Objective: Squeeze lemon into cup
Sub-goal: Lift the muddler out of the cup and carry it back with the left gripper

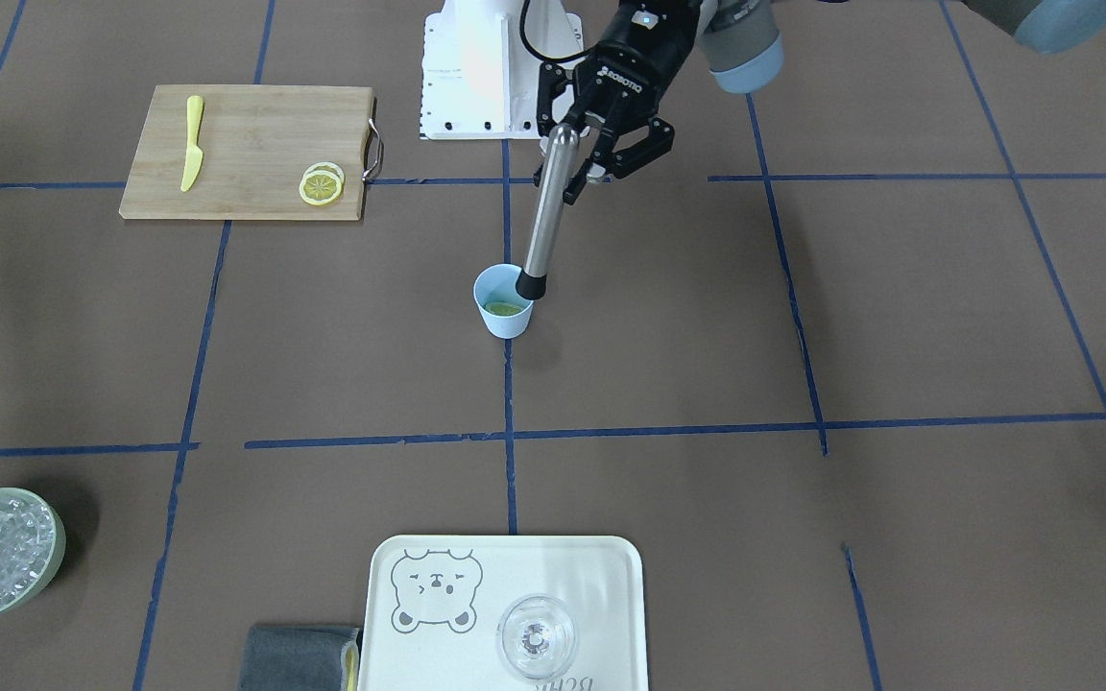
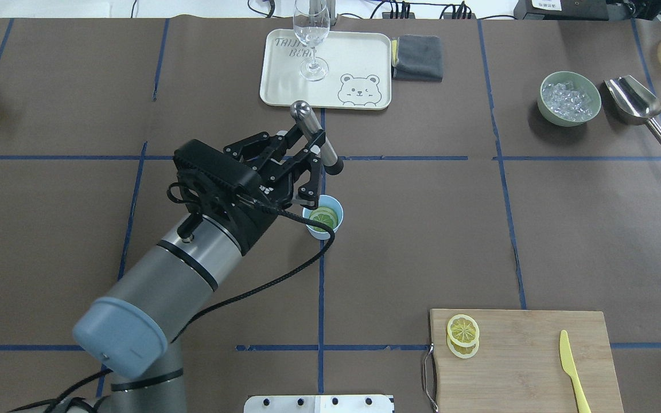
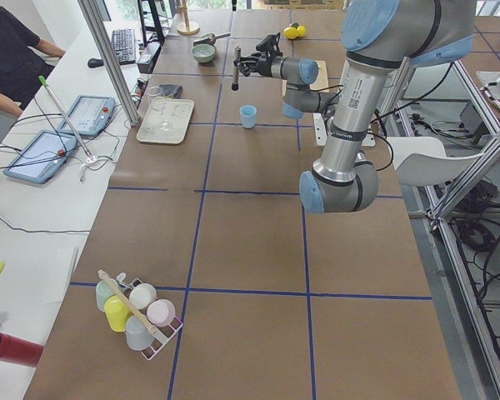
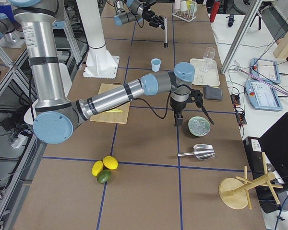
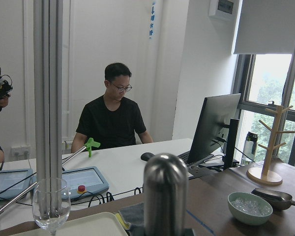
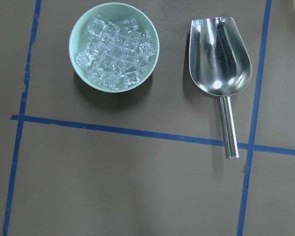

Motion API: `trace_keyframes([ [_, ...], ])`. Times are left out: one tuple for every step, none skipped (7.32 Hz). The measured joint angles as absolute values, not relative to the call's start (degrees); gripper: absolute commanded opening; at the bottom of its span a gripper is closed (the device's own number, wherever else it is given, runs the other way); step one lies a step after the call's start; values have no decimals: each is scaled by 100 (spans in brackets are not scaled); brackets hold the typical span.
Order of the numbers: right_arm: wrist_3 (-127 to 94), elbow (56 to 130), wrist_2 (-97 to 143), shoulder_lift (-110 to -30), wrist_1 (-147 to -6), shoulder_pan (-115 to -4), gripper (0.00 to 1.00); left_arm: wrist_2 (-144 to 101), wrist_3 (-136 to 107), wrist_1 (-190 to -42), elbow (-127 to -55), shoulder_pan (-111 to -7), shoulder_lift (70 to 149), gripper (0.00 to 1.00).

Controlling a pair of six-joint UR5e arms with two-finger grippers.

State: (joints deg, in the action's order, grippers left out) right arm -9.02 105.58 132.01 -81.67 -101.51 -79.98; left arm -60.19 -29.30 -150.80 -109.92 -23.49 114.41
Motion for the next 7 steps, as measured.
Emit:
trace_keyframes([
  [-906, 10561, 13201, -8141, -10152, -7998, 100, -6780, -2922, -15022, -11132, -2845, 11139, 0],
  [-911, 10561, 13201, -8107, -10152, -7998, 100, -7708, -2921, -14836, -11260, -3432, 10904, 0],
  [-917, 10560, 13201, -8076, -10153, -7998, 100, -8796, -2924, -14421, -11377, -4127, 10781, 0],
  [-940, 10557, 13201, -8037, -10157, -7998, 100, -9795, -2924, -13741, -11519, -4895, 10748, 0],
  [-978, 10554, 13201, -8001, -10159, -7998, 100, -10429, -2918, -12979, -11733, -5516, 10737, 0],
  [-998, 10550, 13201, -7983, -10160, -7998, 100, -10724, -2915, -12238, -12007, -5809, 10722, 0],
  [-1006, 10548, 13201, -7976, -10160, -7997, 100, -10917, -2916, -11302, -12295, -5909, 10724, 0],
])
